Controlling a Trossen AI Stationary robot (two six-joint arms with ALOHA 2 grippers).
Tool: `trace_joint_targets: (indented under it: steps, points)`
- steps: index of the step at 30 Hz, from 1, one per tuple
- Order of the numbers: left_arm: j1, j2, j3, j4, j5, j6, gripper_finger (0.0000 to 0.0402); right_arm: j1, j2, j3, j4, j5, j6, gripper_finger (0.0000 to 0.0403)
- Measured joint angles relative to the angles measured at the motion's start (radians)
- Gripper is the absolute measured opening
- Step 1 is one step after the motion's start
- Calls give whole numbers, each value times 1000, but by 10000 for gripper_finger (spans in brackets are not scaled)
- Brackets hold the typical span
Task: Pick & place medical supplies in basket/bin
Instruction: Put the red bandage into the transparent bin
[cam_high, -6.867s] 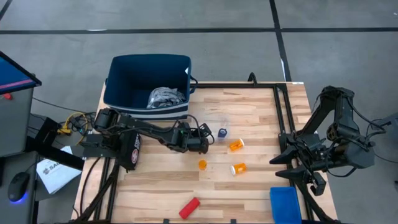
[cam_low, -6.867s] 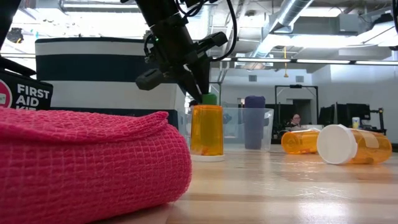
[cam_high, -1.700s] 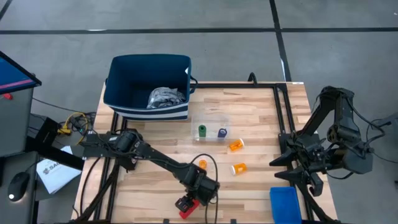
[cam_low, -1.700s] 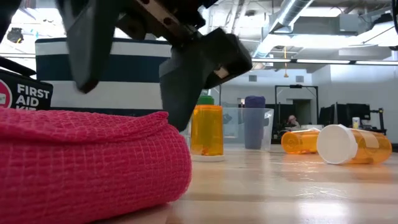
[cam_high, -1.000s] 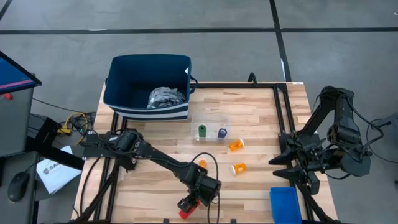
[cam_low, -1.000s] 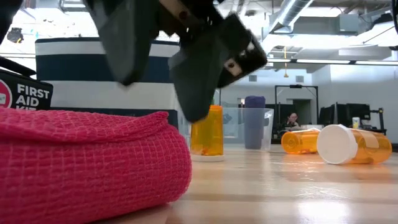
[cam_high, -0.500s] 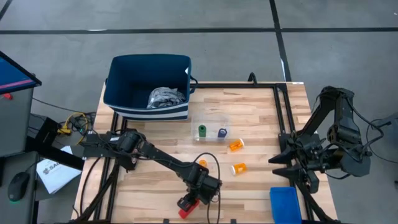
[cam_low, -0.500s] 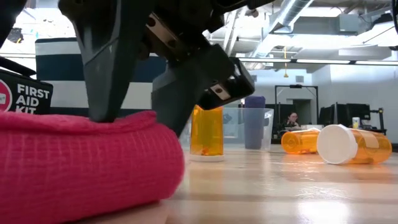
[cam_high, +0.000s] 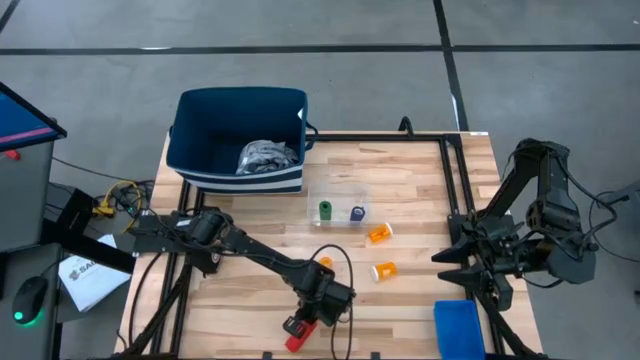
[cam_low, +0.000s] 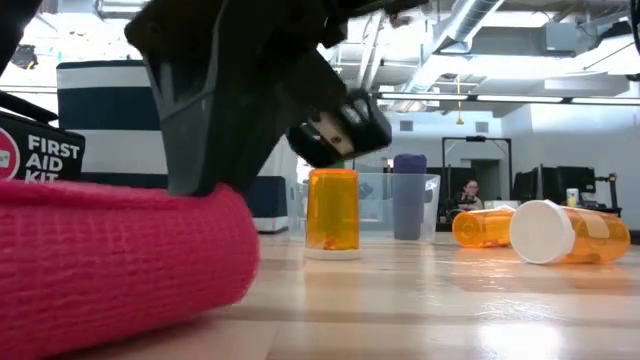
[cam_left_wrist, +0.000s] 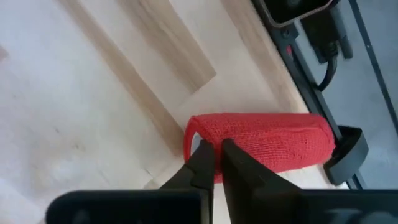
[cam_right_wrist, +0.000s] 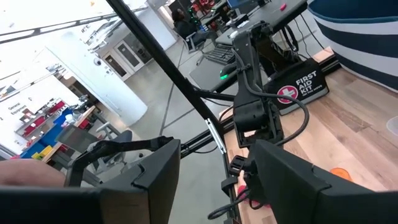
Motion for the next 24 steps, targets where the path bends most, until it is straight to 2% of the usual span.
trace_joint_targets:
  steps: [6, 11, 14, 19, 22, 24]
  points:
    - [-23, -101, -1, -9, -136, -21, 1, 0, 0, 0, 6, 0, 0, 205]
    - [-43, -218, -1, -17, -346, -110, 1, 0, 0, 0, 7, 0, 0, 205]
    - [-55, -287, 0, -24, -497, -162, 0, 0, 0, 0, 7, 0, -3, 205]
    - [-59, -374, 0, -22, -822, -240, 0, 0, 0, 0, 7, 13, -9, 205]
    - [-42, -393, 1, -15, -1004, -255, 0, 0, 0, 0, 7, 23, -9, 205]
    - [-20, -392, 1, 4, -1081, -258, 0, 0, 0, 0, 7, 25, -8, 205]
